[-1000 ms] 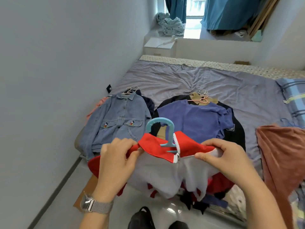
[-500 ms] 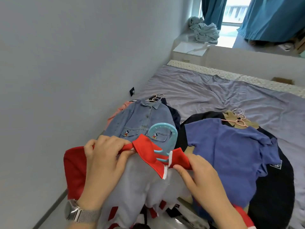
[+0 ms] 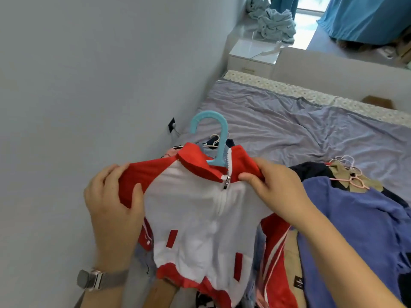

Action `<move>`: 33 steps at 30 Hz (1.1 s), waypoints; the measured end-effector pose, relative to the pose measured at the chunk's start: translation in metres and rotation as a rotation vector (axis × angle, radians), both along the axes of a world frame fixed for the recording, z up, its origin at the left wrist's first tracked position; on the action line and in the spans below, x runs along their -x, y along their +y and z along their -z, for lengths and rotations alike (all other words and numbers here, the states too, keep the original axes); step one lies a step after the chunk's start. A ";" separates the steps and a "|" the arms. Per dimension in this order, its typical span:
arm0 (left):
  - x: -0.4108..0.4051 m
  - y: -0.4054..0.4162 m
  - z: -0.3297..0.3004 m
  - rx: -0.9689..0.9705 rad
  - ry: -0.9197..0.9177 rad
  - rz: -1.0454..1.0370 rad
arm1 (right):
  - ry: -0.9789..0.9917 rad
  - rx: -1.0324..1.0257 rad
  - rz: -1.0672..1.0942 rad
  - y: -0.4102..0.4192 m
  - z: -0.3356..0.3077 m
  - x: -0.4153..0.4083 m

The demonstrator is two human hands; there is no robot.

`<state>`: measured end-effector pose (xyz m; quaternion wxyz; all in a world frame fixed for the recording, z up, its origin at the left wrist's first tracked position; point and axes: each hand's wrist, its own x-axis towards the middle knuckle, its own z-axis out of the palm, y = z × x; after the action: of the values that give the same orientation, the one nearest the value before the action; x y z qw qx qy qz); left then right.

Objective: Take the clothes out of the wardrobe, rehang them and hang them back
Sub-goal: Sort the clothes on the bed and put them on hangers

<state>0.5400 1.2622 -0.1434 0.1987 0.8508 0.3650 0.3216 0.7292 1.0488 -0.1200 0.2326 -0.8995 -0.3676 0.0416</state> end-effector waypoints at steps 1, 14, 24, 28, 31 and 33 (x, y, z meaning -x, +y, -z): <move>-0.004 0.010 0.014 0.049 0.018 0.001 | 0.079 0.041 -0.031 0.013 0.004 -0.018; -0.052 0.016 0.137 0.508 0.306 0.133 | -0.018 0.482 0.176 0.115 0.225 -0.140; -0.107 -0.071 0.152 0.565 0.375 0.360 | 0.177 0.583 0.132 -0.116 0.303 -0.069; -0.144 -0.134 0.146 0.527 0.441 0.467 | 0.339 0.552 0.412 -0.269 0.296 -0.082; -0.167 -0.193 0.145 0.466 0.504 0.543 | 0.454 0.522 0.613 -0.366 0.293 -0.104; -0.178 -0.239 0.149 0.473 0.553 0.552 | 0.527 0.561 0.668 -0.416 0.296 -0.119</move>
<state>0.7183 1.0229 -0.2926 0.3609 0.9013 0.2275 -0.0748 0.8479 0.6324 -0.4164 0.0673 -0.9547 0.0364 0.2875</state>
